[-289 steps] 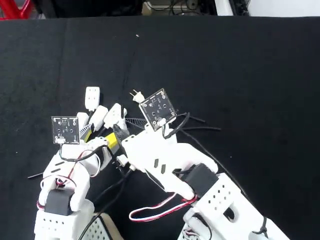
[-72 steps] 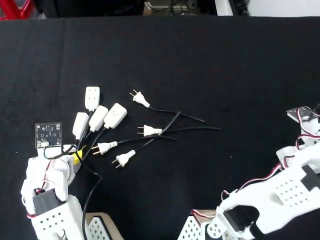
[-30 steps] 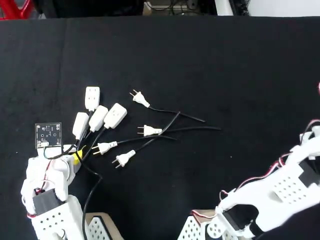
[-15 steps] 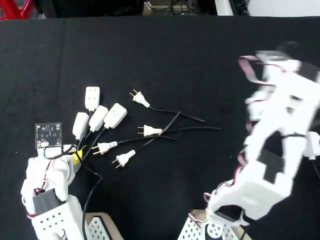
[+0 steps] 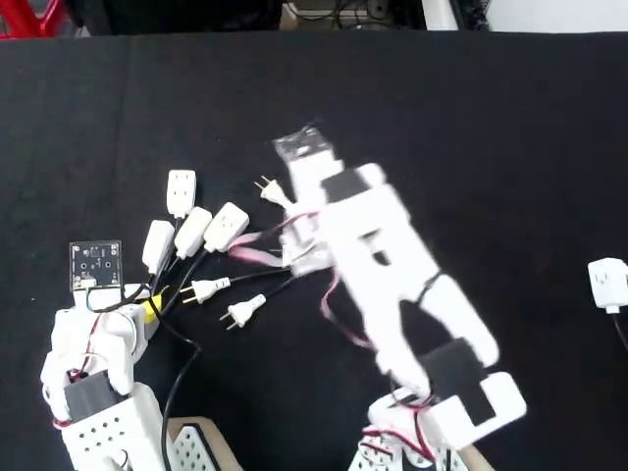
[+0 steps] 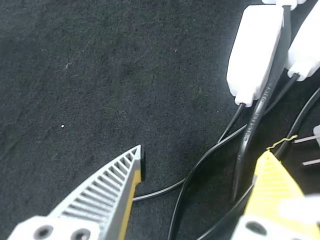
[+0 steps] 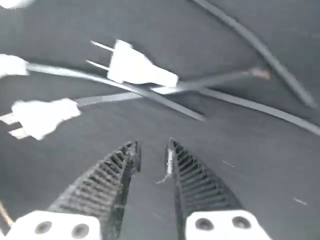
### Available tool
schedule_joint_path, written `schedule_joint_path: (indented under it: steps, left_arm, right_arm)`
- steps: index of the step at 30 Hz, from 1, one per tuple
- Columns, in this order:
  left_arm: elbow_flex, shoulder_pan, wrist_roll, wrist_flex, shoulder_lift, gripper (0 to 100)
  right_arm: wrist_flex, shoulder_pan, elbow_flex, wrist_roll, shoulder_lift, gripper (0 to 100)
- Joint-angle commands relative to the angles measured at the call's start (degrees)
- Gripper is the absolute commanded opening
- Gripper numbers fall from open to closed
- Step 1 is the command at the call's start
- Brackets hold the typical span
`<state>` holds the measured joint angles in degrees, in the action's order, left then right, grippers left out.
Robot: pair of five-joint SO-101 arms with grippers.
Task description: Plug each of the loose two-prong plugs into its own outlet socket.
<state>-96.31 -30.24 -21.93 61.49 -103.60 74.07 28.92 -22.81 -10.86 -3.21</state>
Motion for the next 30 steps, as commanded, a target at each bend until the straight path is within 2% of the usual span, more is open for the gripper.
schedule_joint_path:
  steps: [1, 8, 13, 23, 30]
  left_arm:
    - [-1.10, -0.04, -0.35, -0.70, -0.44, 35]
    - [-1.10, -0.04, -0.35, -0.70, -0.44, 35]
    - [-1.10, -0.04, -0.35, -0.70, -0.44, 35]
    - [-1.10, -0.04, -0.35, -0.79, -0.44, 35]
    - [-1.10, 0.04, -0.35, -0.70, -0.44, 35]
  right_arm:
    - [-8.44, 6.07, -2.95, -10.11, -2.42, 8.1]
    - [-21.54, 12.31, -11.91, -26.37, -2.42, 8.3]
    - [-24.18, 14.33, -14.55, -37.27, -2.42, 9.3]
    - [-20.66, 22.24, -14.81, -38.77, -2.51, 13.2]
    - [-18.46, 22.15, -14.99, -38.77, -2.42, 12.8]
